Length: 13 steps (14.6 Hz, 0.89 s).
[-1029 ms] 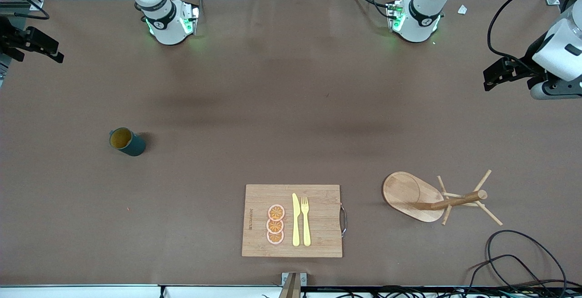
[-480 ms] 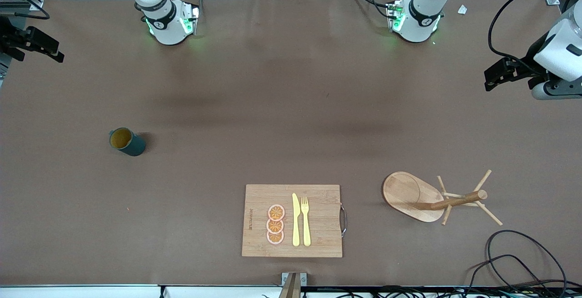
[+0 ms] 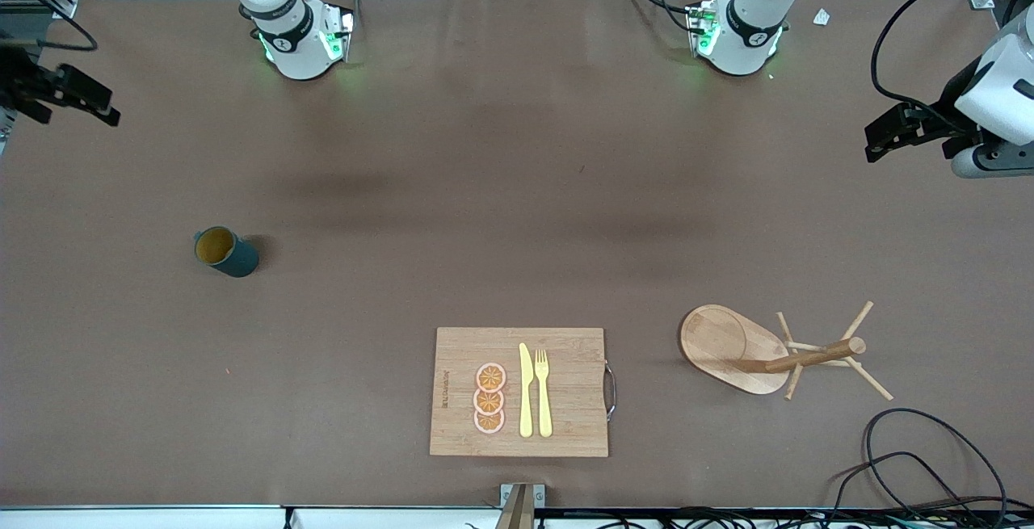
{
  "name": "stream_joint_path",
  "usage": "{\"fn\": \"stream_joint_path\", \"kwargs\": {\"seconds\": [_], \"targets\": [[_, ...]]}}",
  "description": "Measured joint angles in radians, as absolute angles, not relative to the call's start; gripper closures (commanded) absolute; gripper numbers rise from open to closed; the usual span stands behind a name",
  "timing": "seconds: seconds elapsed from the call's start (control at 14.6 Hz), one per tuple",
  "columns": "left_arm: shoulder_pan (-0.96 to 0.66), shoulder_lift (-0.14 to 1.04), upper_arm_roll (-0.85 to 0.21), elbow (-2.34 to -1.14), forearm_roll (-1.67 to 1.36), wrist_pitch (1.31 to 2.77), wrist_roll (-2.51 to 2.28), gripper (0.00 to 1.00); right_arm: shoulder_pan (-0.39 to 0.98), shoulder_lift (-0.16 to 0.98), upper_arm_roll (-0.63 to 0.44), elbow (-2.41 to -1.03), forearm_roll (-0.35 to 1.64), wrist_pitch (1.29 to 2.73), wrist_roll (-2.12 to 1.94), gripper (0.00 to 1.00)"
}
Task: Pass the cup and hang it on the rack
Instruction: 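Reach the right gripper toward the teal mug, then lower the right gripper and grasp the teal mug's rim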
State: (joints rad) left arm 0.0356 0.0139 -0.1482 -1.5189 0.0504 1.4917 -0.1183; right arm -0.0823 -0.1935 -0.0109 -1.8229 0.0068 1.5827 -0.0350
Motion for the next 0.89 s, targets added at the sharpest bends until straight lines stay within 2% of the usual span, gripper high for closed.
{"fn": "stream_joint_path", "kwargs": {"seconds": [0.21, 0.55, 0.89], "targets": [[0.032, 0.014, -0.151, -1.519, 0.05, 1.492, -0.118, 0.0, -0.083, -0.185, -0.013, -1.949, 0.038, 1.708, -0.03, 0.0], [0.031, 0.014, -0.151, -1.519, 0.05, 1.492, -0.118, 0.0, -0.08, -0.17, -0.013, -2.171, 0.058, 2.013, -0.03, 0.0], [0.033, 0.014, -0.151, -1.518, 0.05, 1.492, -0.116, 0.0, -0.077, -0.062, -0.013, -2.253, 0.059, 2.189, -0.026, 0.0]]}}
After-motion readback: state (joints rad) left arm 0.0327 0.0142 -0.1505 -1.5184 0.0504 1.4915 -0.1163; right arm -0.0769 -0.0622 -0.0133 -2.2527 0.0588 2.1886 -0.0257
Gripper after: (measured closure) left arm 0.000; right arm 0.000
